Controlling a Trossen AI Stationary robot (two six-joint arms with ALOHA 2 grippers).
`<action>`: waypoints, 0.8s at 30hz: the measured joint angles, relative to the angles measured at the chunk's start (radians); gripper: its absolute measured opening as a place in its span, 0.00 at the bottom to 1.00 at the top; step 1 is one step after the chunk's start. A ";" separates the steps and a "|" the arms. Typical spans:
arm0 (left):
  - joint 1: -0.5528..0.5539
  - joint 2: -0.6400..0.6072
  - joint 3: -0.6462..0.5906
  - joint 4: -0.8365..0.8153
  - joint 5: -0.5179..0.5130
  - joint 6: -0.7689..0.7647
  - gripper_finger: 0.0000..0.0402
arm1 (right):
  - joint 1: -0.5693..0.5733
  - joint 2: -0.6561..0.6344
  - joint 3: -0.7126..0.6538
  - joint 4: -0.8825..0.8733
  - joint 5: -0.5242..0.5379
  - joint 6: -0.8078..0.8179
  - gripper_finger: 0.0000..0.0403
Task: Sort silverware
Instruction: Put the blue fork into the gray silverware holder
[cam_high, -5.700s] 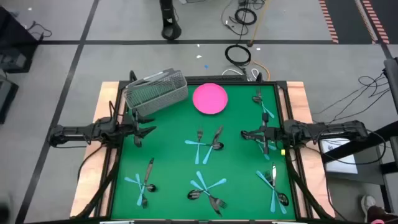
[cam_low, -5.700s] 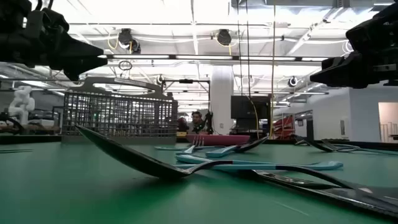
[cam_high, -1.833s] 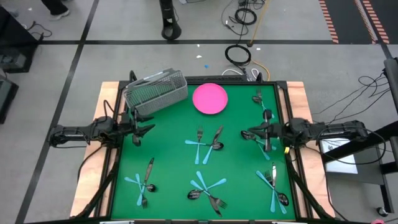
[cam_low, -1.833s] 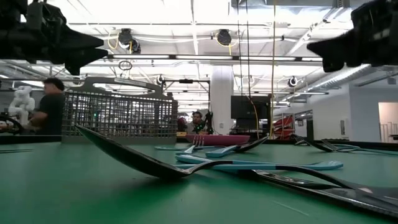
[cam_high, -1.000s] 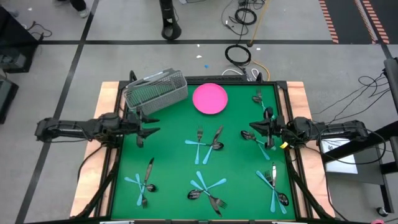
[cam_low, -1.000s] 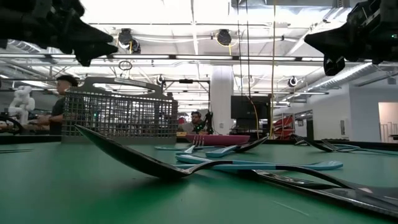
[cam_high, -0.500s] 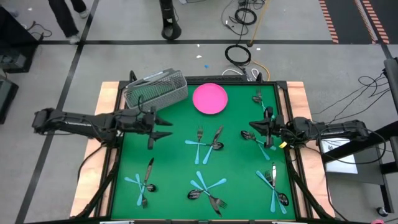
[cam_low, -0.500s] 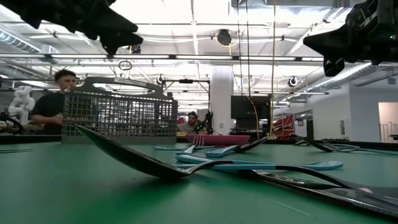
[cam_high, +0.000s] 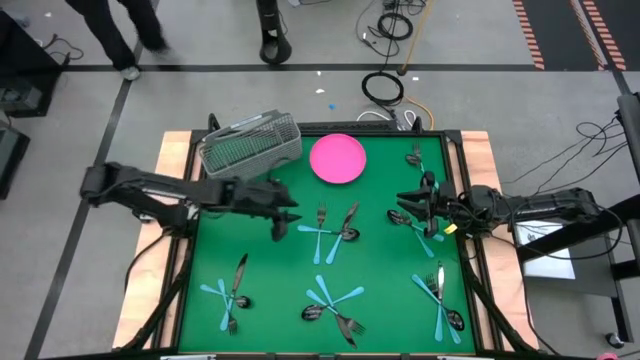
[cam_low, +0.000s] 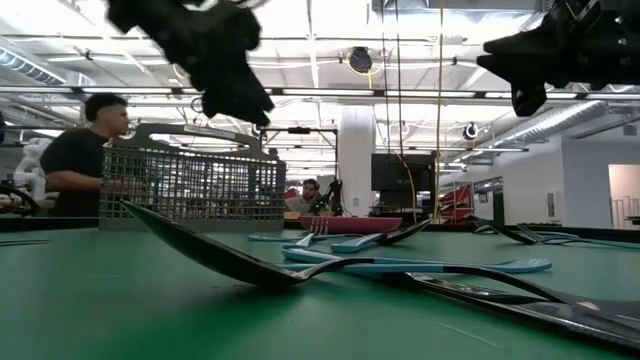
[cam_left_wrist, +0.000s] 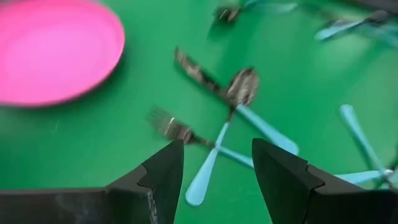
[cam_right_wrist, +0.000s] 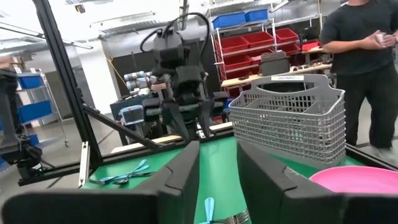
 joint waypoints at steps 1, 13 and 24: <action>0.000 0.036 0.049 -0.051 -0.011 -0.035 0.48 | 0.000 0.007 0.008 -0.001 0.000 0.000 0.26; 0.002 0.302 0.435 -0.399 -0.027 -0.337 0.48 | 0.000 0.045 0.027 -0.001 0.002 -0.076 0.26; -0.023 0.500 0.598 -0.460 -0.029 -0.379 0.48 | -0.001 0.137 0.027 -0.004 0.002 -0.060 0.25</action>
